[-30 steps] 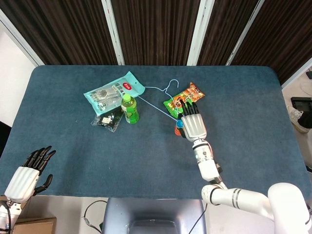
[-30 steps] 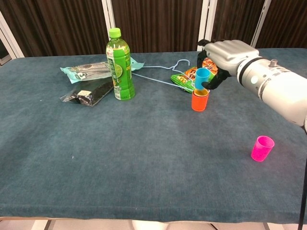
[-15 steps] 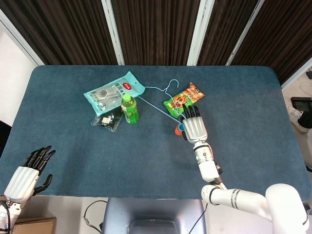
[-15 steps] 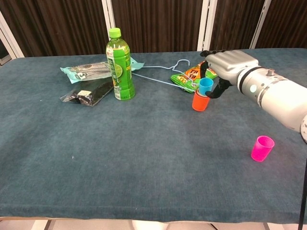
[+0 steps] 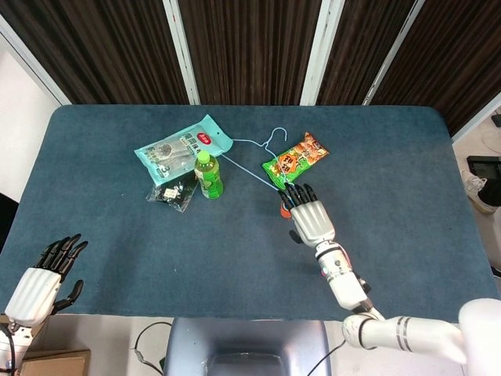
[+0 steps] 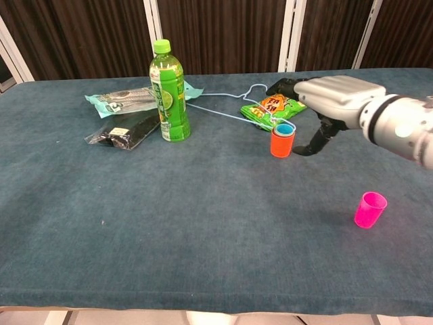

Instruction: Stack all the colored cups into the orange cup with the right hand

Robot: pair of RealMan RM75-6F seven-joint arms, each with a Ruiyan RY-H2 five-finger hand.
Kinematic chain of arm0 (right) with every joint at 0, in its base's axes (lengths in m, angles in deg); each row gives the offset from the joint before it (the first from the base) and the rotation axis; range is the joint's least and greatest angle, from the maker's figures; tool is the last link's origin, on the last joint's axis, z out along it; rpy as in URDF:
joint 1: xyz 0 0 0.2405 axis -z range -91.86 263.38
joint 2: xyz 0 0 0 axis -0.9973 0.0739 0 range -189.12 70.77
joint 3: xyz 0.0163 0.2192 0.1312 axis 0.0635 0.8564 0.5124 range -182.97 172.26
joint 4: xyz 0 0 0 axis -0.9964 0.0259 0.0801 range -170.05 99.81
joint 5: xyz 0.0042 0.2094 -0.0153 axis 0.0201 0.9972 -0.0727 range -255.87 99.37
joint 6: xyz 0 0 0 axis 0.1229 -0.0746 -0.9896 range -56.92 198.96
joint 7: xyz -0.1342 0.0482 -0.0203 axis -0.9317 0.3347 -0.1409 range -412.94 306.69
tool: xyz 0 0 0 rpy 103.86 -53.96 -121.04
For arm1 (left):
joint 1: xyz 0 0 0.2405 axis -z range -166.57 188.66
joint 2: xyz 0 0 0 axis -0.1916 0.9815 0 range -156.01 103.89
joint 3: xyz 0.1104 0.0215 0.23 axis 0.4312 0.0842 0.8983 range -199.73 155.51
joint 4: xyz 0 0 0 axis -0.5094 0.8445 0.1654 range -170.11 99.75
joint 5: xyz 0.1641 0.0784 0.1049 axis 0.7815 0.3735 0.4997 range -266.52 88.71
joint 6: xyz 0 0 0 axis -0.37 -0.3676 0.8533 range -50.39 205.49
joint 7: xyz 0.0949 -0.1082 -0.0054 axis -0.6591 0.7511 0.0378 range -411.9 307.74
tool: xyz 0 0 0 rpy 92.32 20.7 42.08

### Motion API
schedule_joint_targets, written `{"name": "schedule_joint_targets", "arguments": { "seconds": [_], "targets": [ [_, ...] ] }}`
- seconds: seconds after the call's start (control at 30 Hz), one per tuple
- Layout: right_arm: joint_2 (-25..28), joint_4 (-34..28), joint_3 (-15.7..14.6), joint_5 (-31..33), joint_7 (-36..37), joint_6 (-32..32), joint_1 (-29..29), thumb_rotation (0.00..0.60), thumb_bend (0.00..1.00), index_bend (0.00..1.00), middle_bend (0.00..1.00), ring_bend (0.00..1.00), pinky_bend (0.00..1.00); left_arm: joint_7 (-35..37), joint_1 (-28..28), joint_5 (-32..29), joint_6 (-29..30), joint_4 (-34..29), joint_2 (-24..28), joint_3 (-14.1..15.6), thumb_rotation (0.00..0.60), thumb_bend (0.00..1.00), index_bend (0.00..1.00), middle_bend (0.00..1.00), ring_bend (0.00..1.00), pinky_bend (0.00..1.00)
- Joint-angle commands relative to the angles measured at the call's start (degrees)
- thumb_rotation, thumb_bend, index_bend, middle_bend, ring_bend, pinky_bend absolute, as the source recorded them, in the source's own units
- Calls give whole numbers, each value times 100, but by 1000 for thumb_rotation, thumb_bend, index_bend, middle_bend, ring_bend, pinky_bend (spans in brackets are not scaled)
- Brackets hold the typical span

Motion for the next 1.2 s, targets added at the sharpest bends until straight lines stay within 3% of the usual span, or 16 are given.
{"name": "schedule_joint_targets", "arguments": {
  "seconds": [0.03, 0.13, 0.27, 0.7, 1.2],
  "targets": [
    [1243, -1350, -1091, -1364, 543, -14, 611, 600, 375, 17, 0, 0, 0, -22, 1, 6, -11, 0, -10, 7, 600, 473, 0, 0, 1, 109],
    [1587, -1547, -1535, -1883, 670, 61, 772, 600, 375, 60, 0, 0, 0, -73, 4, 17, -23, -9, -30, 12, 600, 473, 0, 0, 1, 109],
    [1673, -1326, -1768, -2199, 646, 48, 939, 600, 375, 133, 0, 0, 0, -143, 0, 38, -25, -29, -50, 24, 600, 472, 0, 0, 1, 109],
    [1276, -324, -1488, -1982, 680, 148, 1126, 600, 374, 425, 0, 0, 0, -132, 24, 20, -76, -20, -52, 22, 600, 473, 0, 0, 1, 110],
    [1057, -52, -1294, -1948, 632, 220, 1204, 600, 406, 596, 4, 0, 0, -160, 28, 18, -94, -23, -61, 31, 600, 473, 0, 0, 1, 109]
  ]
}}
